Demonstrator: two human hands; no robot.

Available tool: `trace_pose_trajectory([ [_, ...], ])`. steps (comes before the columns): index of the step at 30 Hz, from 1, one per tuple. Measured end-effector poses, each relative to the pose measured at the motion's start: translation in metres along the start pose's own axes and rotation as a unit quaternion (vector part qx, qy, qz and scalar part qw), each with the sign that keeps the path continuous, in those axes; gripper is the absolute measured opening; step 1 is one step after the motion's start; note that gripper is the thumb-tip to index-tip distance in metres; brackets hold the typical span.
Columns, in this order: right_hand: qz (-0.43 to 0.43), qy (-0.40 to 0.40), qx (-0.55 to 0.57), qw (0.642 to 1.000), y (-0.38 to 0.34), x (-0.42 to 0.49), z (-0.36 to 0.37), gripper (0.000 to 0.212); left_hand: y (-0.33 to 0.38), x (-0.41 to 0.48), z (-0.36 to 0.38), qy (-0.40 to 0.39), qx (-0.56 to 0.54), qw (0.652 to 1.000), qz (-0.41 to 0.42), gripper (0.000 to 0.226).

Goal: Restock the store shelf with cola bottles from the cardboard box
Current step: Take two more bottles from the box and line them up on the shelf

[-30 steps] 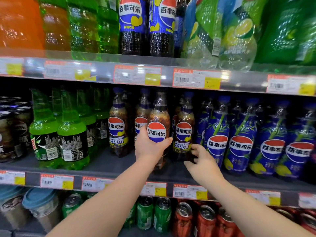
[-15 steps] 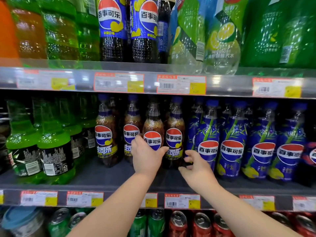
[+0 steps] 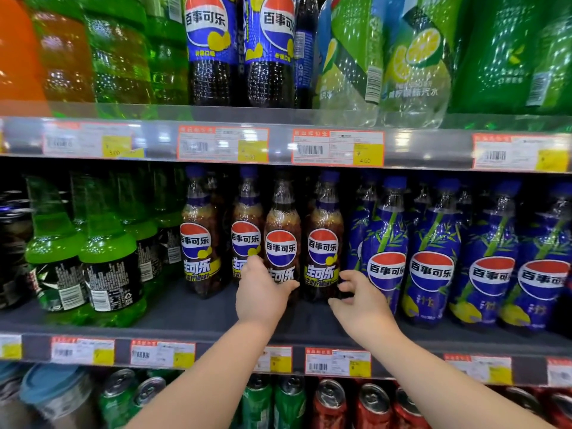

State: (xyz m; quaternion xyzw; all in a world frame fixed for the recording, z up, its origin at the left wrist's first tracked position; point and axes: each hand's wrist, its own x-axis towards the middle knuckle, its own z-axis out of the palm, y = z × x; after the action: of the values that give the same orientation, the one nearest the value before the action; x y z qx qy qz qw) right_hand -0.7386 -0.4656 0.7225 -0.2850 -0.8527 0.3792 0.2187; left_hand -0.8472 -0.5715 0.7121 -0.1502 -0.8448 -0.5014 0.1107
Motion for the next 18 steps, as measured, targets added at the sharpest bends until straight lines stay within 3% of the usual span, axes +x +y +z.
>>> trace_pose_trajectory([
  [8,0.001,-0.006,-0.01,1.0,0.002,0.003,0.004,0.048,0.002,0.002,0.003,-0.003,0.05,0.999,0.005,0.062],
  [18,-0.002,-0.012,-0.016,1.0,0.0,0.01,0.012,0.045,-0.011,0.004,0.0,-0.026,0.038,0.999,0.016,0.05],
])
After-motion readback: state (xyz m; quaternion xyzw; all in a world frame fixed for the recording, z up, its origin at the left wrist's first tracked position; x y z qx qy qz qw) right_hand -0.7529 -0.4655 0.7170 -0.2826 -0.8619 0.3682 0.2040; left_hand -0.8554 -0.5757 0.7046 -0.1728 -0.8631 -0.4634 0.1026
